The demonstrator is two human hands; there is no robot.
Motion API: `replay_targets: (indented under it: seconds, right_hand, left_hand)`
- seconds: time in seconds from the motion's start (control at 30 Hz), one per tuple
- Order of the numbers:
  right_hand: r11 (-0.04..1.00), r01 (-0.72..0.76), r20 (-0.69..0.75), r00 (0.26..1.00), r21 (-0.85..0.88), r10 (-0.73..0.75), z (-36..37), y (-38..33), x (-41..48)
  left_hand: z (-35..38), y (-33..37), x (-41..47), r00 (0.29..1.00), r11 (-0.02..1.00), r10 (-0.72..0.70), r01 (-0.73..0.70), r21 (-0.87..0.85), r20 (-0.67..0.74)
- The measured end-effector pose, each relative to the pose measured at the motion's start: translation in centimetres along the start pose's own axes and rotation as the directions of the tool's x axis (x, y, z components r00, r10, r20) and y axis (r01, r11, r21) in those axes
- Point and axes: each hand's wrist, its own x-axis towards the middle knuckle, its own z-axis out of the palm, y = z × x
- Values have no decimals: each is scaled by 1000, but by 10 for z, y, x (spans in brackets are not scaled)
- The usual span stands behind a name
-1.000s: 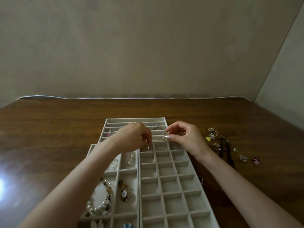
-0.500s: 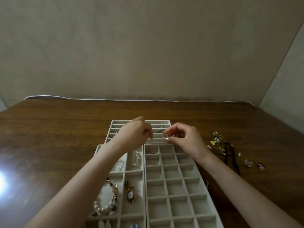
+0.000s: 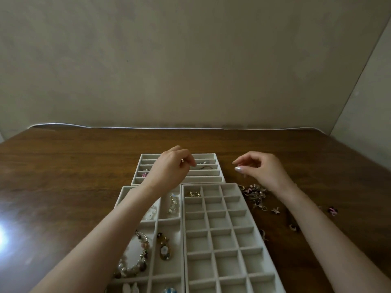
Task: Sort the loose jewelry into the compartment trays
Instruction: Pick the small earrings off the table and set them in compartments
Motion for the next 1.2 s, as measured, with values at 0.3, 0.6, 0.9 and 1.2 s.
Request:
replay_targets:
  seconds: [0.3, 0.6, 0.9, 1.2]
  right_hand:
    - [949, -125, 140, 975, -291, 171, -24, 14, 1]
    - [828, 9, 152, 984, -561, 91, 8, 11, -2]
    - [957, -75, 22, 996, -280, 84, 1, 8, 1]
    - [995, -75, 77, 995, 65, 70, 28, -15, -7]
  left_hand:
    - [10, -5, -1, 989, 996, 62, -53, -69, 136]
    - [12, -6, -1, 985, 995, 80, -70, -68, 153]
    - [12, -6, 0, 984, 993, 105, -95, -69, 144]
    - [14, -7, 0, 982, 993, 102, -92, -70, 156]
